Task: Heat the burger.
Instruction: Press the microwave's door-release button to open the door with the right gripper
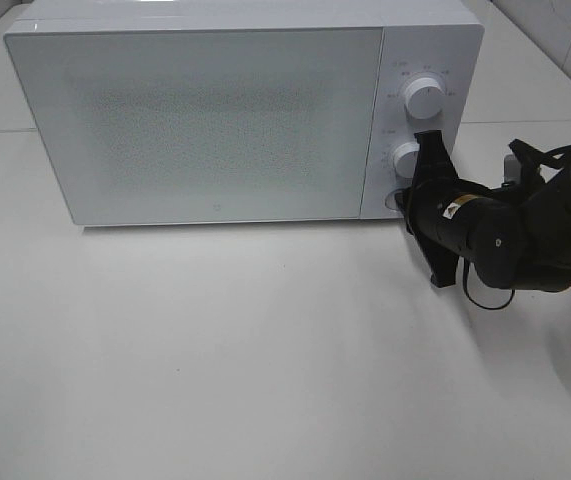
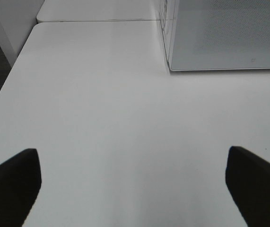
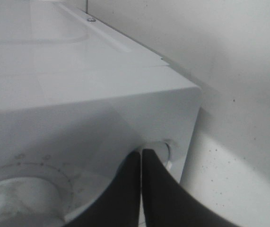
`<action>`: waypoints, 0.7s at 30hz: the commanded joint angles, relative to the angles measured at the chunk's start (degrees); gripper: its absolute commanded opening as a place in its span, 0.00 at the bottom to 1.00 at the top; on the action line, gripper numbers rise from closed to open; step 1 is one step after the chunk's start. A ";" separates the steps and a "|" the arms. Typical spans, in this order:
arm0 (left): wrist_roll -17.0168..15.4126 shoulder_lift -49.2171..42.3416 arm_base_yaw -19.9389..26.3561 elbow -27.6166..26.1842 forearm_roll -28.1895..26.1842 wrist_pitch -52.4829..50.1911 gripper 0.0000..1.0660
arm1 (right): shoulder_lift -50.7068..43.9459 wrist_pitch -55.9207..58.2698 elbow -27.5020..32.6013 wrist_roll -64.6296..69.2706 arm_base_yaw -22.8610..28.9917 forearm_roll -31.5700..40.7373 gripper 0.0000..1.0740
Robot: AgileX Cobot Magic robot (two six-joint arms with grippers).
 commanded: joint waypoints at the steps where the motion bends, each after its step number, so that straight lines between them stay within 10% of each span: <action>1: 0.11 -0.74 0.00 -0.06 -0.52 -0.17 0.92 | -1.60 -15.70 -4.81 -2.18 -1.38 6.25 0.00; 21: 0.11 -0.74 0.00 -0.06 -0.52 -0.17 0.92 | -1.09 -21.54 -10.26 -6.76 -1.32 12.03 0.00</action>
